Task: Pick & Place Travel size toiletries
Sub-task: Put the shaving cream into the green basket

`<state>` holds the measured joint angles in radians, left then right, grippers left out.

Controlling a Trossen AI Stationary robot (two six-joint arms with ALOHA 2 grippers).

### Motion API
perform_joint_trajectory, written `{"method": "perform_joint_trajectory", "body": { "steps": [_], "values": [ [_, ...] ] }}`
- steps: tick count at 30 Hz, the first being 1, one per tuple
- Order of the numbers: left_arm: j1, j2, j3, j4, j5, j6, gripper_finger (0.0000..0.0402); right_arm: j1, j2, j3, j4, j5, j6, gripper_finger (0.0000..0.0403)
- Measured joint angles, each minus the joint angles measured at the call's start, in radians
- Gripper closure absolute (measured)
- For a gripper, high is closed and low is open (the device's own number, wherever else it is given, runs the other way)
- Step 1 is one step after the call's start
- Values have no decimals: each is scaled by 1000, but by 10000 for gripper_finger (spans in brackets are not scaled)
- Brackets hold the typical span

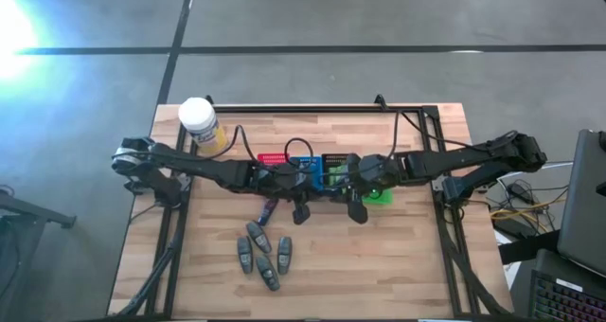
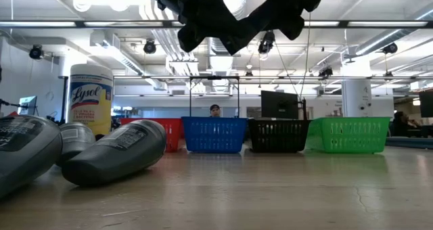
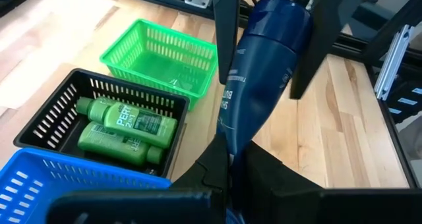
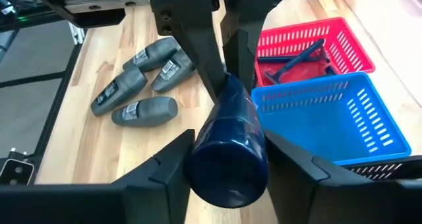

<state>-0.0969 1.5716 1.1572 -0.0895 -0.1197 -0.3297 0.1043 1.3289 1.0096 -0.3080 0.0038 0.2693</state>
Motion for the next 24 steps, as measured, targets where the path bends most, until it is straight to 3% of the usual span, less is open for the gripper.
{"method": "perform_joint_trajectory", "body": {
  "steps": [4, 8, 17, 21, 24],
  "values": [
    [4, -1, 0, -4, 3, 15, 376, -3, 0, 0, 0, 2, 0, 281],
    [4, -1, 0, -5, 2, 42, 358, -12, 0, 0, -1, 0, 5, 283],
    [4, -1, 0, -43, -2, -7, 232, -56, 0, 0, -159, 4, 86, 283],
    [3, -3, 0, -119, 13, -41, 181, -102, -6, 0, -324, 18, 117, 281],
    [3, -5, 0, -157, 42, -61, 162, -168, -27, 0, -457, -40, 107, 284]
  ]
}}
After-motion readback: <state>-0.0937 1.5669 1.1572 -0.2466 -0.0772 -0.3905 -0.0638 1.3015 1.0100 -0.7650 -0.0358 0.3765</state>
